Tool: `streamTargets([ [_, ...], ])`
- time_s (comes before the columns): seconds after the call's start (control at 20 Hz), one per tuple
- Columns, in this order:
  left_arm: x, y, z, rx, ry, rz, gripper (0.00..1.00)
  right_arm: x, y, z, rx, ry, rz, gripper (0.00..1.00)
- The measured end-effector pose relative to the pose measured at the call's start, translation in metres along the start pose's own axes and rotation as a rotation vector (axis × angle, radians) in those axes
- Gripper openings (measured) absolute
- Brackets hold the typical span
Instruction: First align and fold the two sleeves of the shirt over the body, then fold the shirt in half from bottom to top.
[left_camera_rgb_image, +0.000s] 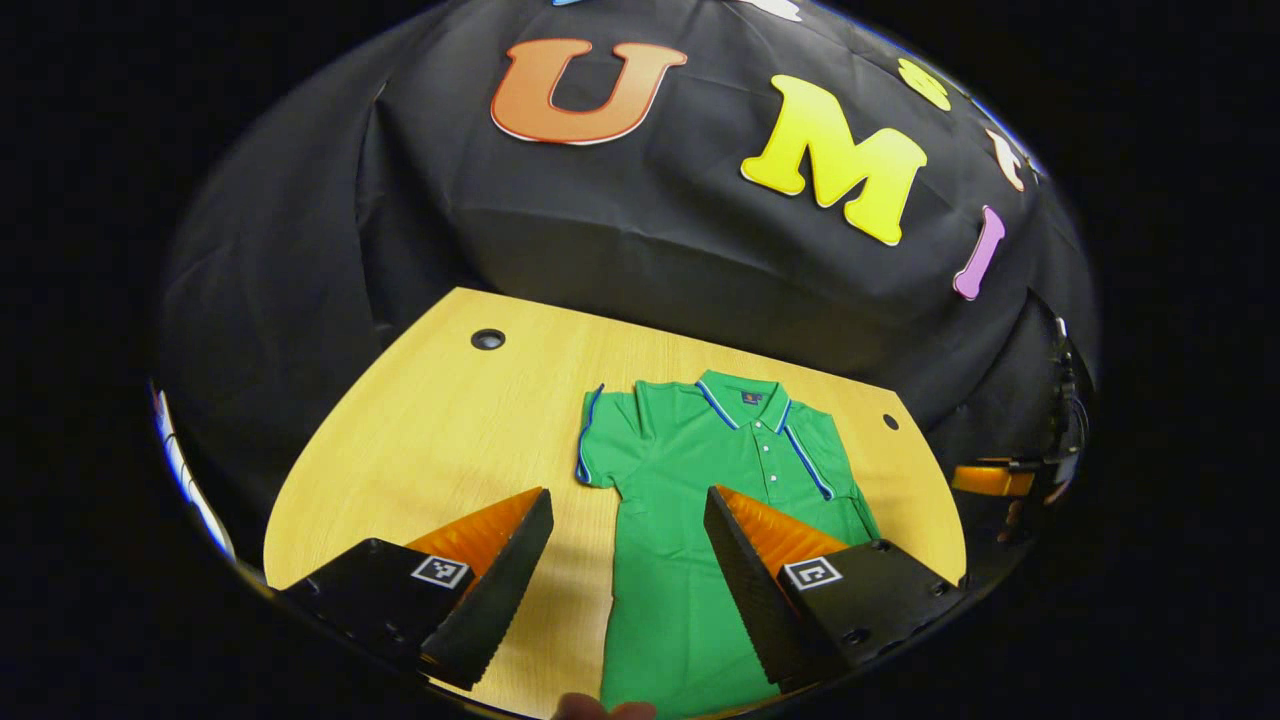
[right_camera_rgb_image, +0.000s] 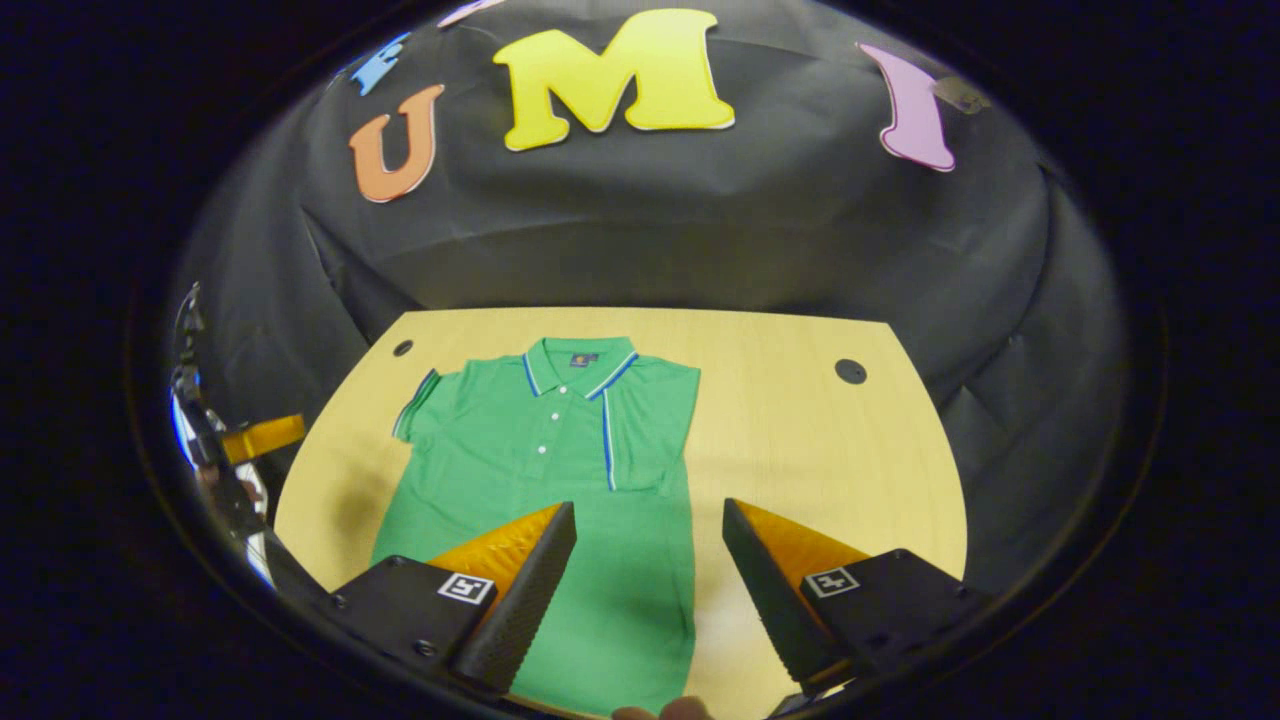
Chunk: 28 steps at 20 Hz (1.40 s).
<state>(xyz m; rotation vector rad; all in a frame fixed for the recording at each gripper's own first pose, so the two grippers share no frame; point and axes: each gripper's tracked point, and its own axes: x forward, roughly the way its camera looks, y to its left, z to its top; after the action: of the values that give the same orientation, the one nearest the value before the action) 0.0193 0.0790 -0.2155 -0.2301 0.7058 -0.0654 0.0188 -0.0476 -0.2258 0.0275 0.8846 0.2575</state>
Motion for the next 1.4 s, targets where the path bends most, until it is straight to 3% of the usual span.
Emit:
streamTargets([
  [0.15,0.024,0.009,-0.001,-0.009,0.066,-0.025,0.98,-0.033,0.035,-0.014,-0.013,-0.021,0.095,0.96],
  [0.4,0.071,0.017,0.004,0.026,0.148,-0.046,0.98,-0.063,0.060,-0.032,-0.060,-0.079,0.119,0.96],
  [0.6,0.107,0.027,0.019,0.029,0.166,-0.040,0.99,-0.076,0.057,-0.058,-0.084,-0.052,0.122,0.96],
  [0.9,0.165,0.047,0.024,0.145,0.205,-0.044,0.96,-0.062,0.028,-0.075,0.013,0.010,0.092,0.97],
  [1.15,0.196,0.053,0.002,0.174,0.297,-0.040,0.95,-0.055,0.015,-0.088,0.069,0.048,0.070,0.96],
  [1.25,0.202,0.054,-0.004,0.177,0.316,-0.039,0.94,-0.052,0.009,-0.092,0.082,0.061,0.060,0.96],
  [1.4,0.208,0.057,-0.013,0.182,0.346,-0.029,0.76,-0.049,0.006,-0.090,0.133,0.061,0.065,0.96],
])
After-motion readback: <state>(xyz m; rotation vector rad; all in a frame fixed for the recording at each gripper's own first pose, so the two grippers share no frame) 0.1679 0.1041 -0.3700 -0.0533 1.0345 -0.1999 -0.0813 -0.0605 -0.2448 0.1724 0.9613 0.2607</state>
